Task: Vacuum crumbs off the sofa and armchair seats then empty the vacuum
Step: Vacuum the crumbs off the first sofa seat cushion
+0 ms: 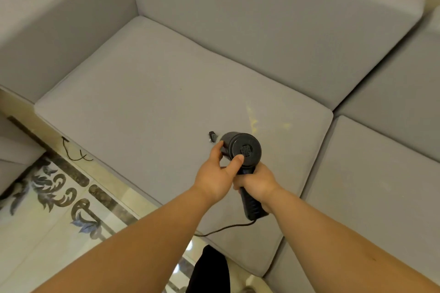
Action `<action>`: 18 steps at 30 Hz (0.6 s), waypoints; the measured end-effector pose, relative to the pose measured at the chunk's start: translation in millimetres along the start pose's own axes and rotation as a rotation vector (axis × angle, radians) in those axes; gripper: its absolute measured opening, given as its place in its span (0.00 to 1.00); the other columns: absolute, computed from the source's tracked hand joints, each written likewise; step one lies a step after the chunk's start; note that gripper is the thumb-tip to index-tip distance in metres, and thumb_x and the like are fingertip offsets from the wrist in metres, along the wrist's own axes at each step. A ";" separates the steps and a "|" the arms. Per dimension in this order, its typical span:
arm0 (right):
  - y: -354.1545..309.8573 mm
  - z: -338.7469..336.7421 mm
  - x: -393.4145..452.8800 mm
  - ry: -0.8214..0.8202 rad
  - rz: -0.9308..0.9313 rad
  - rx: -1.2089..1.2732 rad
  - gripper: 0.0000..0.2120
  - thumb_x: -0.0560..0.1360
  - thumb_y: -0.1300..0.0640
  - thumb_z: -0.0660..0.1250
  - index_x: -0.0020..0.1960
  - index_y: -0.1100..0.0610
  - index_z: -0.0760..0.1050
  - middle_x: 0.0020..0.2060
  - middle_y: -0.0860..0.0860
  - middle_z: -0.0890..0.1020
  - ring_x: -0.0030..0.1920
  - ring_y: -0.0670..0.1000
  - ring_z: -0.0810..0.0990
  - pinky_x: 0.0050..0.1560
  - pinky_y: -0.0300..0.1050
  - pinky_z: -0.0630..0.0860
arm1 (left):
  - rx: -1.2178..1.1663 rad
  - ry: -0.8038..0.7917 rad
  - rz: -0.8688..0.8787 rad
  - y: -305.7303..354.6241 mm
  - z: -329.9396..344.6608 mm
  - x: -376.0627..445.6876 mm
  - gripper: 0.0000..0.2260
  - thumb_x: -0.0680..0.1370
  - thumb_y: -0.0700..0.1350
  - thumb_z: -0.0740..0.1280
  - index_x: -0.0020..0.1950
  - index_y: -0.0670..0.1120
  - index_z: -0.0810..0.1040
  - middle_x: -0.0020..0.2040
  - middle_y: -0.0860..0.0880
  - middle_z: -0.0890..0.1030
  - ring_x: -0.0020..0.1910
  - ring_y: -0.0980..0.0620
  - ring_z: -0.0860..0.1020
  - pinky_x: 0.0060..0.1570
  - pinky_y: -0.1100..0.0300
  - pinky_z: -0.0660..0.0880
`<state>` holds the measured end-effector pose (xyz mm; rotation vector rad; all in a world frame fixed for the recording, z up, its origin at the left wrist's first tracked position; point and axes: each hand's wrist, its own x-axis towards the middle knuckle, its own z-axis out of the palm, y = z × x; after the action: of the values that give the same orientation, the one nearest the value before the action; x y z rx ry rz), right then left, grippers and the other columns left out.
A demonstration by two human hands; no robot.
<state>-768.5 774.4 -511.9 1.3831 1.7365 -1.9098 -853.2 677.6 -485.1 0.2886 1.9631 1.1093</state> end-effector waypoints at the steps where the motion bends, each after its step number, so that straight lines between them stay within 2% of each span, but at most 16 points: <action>1: 0.2 -0.3 1.1 0.000 0.016 -0.007 0.20 0.63 0.67 0.71 0.54 0.59 0.77 0.41 0.57 0.81 0.40 0.58 0.78 0.40 0.49 0.76 | 0.007 -0.018 -0.014 -1.0 -0.1 3.0 0.32 0.76 0.58 0.65 0.76 0.57 0.55 0.69 0.52 0.71 0.60 0.55 0.71 0.56 0.63 0.65; 4: 1.1 -13.9 0.2 0.035 0.047 -0.019 0.19 0.62 0.67 0.71 0.52 0.59 0.77 0.39 0.56 0.80 0.40 0.58 0.78 0.41 0.49 0.76 | 0.026 -0.091 -0.041 5.2 7.9 10.4 0.34 0.75 0.59 0.65 0.77 0.56 0.52 0.71 0.51 0.69 0.69 0.51 0.68 0.59 0.63 0.63; 7: -4.6 -37.2 -4.2 0.099 0.069 0.005 0.18 0.61 0.68 0.71 0.51 0.59 0.77 0.38 0.56 0.80 0.39 0.58 0.78 0.39 0.49 0.76 | 0.038 -0.162 -0.046 24.0 24.2 19.2 0.35 0.75 0.59 0.65 0.77 0.56 0.52 0.72 0.52 0.68 0.70 0.51 0.67 0.60 0.62 0.63; 11: -22.5 -61.8 -7.7 0.140 0.066 0.043 0.16 0.62 0.68 0.71 0.49 0.60 0.78 0.36 0.57 0.80 0.37 0.57 0.79 0.39 0.50 0.77 | 0.037 -0.208 -0.036 53.2 39.4 33.7 0.35 0.75 0.59 0.65 0.77 0.56 0.52 0.71 0.52 0.69 0.68 0.52 0.69 0.57 0.63 0.63; 14: -41.1 -69.5 -0.1 0.186 0.038 0.071 0.13 0.63 0.69 0.70 0.47 0.61 0.78 0.34 0.57 0.80 0.36 0.57 0.78 0.39 0.50 0.76 | 0.050 -0.213 0.009 71.5 40.1 49.9 0.34 0.75 0.60 0.65 0.77 0.59 0.52 0.71 0.52 0.70 0.62 0.55 0.70 0.55 0.63 0.64; 16: -56.8 -72.3 10.0 0.210 0.020 0.092 0.14 0.64 0.69 0.70 0.48 0.61 0.78 0.34 0.57 0.80 0.36 0.56 0.78 0.39 0.49 0.76 | 0.050 -0.217 0.036 84.1 36.3 64.7 0.34 0.75 0.60 0.65 0.77 0.60 0.52 0.70 0.52 0.70 0.57 0.57 0.69 0.54 0.63 0.64; 18: -74.0 -74.9 26.4 0.230 0.016 0.099 0.15 0.64 0.69 0.70 0.51 0.62 0.77 0.36 0.57 0.80 0.37 0.57 0.78 0.39 0.49 0.76 | 0.048 -0.224 0.046 94.7 31.2 87.0 0.34 0.75 0.60 0.65 0.76 0.60 0.52 0.71 0.53 0.70 0.57 0.58 0.68 0.54 0.63 0.64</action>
<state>-797.6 870.9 -471.9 1.7071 1.7410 -1.9169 -901.5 799.4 -466.7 0.4653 1.7930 1.0132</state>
